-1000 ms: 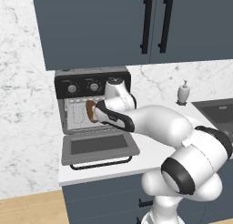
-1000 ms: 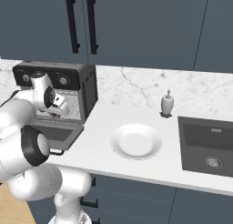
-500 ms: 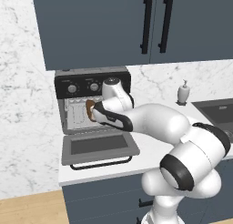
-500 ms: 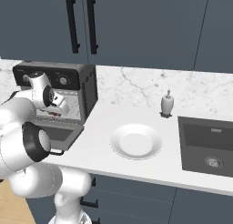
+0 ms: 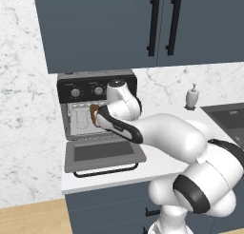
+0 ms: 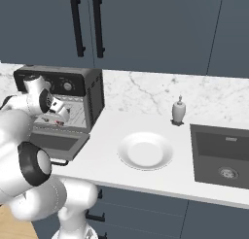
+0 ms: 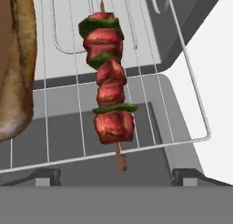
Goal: Pick up the kebab skewer and baguette bread, and place them inside the toaster oven. Close the toaster oven door and start by setting the timer.
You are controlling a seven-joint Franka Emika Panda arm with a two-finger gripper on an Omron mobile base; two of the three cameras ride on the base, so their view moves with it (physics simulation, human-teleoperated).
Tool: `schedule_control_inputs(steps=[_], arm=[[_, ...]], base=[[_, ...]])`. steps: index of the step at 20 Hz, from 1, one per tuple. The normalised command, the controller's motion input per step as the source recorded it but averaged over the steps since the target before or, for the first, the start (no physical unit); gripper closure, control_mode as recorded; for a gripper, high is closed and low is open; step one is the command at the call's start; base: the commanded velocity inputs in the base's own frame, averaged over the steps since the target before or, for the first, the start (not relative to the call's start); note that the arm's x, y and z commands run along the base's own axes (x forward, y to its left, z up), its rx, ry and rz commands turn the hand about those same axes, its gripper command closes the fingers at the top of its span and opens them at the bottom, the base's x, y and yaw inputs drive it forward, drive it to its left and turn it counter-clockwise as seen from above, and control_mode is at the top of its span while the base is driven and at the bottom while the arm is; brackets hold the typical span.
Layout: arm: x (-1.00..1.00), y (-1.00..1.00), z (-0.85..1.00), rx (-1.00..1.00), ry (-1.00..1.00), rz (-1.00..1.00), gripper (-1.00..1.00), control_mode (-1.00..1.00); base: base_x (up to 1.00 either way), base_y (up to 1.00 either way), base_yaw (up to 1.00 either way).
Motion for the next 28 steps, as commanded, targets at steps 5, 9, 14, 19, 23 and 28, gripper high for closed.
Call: schedule_control_inputs(steps=[5,9,14,19,23,28], arm=[[-0.85,0.0,-0.03,0.0,0.03,-0.02,-1.0,-1.0],[-0.16,-0.07,-0.19,0.0,0.01,-0.07,-1.0,-1.0],[0.01,0.02,-0.25,0.02,0.0,-0.1,-1.0,-1.0],[0.05,0.13,-0.36,0.04,0.0,-0.1,-1.0,-1.0],[0.47,0.0,-0.12,0.01,0.0,-0.05,-1.0,-1.0],[0.42,0.0,-0.13,0.0,-0.01,-0.02,-1.0,-1.0]], base=[[0.0,0.0,0.0],[0.0,0.0,0.0],[0.0,0.0,0.0],[0.0,0.0,0.0],[0.0,0.0,0.0],[0.0,0.0,0.0]])
